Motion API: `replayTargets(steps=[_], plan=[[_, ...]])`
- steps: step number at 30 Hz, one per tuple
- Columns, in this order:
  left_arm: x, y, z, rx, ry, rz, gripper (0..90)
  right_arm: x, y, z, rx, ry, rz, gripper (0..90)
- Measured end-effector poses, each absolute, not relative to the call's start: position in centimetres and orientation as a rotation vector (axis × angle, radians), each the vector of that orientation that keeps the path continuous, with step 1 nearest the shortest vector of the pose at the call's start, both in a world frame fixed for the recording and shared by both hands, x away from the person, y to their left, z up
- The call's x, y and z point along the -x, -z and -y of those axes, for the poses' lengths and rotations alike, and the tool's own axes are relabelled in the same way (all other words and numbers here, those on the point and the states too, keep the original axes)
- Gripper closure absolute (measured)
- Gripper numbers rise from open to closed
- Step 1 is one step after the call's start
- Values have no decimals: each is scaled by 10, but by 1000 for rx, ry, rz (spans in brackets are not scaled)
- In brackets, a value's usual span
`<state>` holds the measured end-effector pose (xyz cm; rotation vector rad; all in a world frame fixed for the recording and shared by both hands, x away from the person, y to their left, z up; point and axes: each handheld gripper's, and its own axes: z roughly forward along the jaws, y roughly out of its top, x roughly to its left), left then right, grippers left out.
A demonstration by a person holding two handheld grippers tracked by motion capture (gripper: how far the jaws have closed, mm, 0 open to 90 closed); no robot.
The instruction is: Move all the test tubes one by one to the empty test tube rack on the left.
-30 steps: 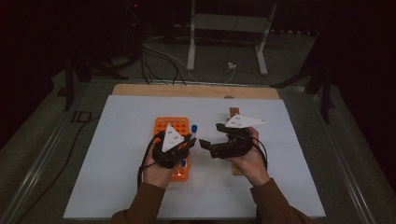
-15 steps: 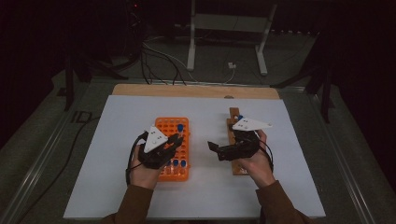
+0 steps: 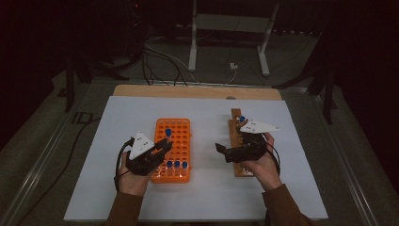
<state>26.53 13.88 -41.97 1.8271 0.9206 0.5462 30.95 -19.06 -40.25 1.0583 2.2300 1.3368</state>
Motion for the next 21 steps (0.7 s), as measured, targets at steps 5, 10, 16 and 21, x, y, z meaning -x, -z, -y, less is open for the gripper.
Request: replayTargets(steps=[5,10,16,21], plan=[[-261,425,-146,-1827,-538,-937,775,-309,405,193,-1064,-1336,-2229,3],[-255,431,-151,-1834,-529,-946,775,-309,407,194,-1074,-1339,-2229,3],[-250,441,-155,-1848,-503,-955,775,-309,408,195,-1079,-1336,-2229,3],[-245,446,-158,-1856,-481,-959,775,-309,409,195,-1082,-1338,-2229,3]])
